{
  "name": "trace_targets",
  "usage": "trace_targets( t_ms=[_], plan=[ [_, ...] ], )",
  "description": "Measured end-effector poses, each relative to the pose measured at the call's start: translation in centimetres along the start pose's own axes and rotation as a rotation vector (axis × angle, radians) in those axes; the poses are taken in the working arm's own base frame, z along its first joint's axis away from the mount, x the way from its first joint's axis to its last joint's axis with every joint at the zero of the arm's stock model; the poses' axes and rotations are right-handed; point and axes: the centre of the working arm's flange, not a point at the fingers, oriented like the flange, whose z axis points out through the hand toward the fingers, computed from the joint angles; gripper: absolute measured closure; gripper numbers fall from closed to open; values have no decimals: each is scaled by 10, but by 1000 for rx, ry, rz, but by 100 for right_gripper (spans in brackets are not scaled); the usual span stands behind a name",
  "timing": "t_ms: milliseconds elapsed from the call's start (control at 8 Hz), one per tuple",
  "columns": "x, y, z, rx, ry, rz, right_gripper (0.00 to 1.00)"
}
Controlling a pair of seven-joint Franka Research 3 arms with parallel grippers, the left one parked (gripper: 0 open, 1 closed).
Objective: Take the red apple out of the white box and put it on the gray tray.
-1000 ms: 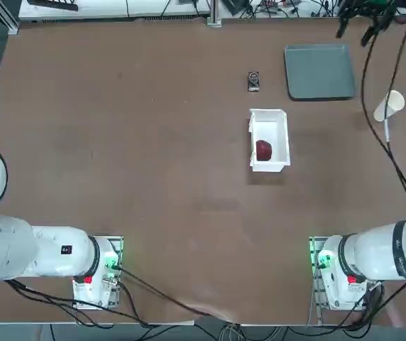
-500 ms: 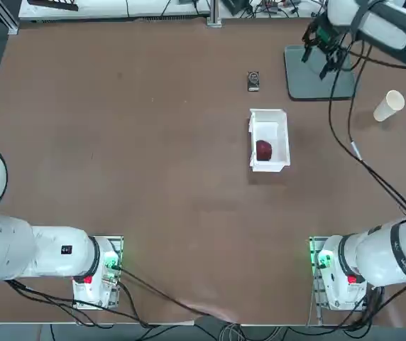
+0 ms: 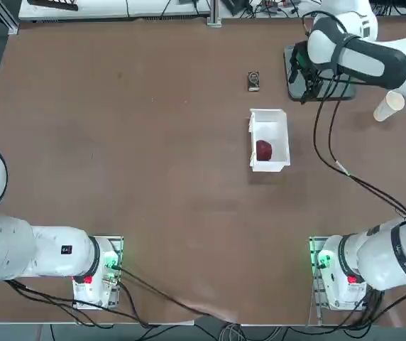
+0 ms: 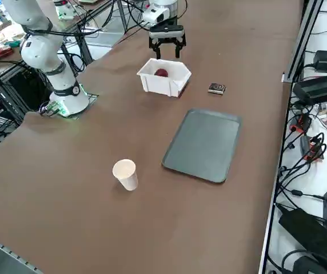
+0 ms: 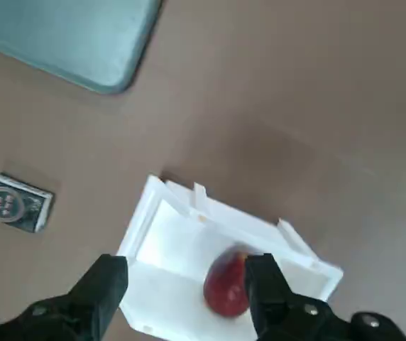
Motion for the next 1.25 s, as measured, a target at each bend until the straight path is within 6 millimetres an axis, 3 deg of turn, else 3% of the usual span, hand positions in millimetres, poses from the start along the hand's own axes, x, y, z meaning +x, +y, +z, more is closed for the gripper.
trace_targets(
  t_ms=[1250],
  plan=[
    [3, 39, 61, 60, -78, 194, 0]
  ],
)
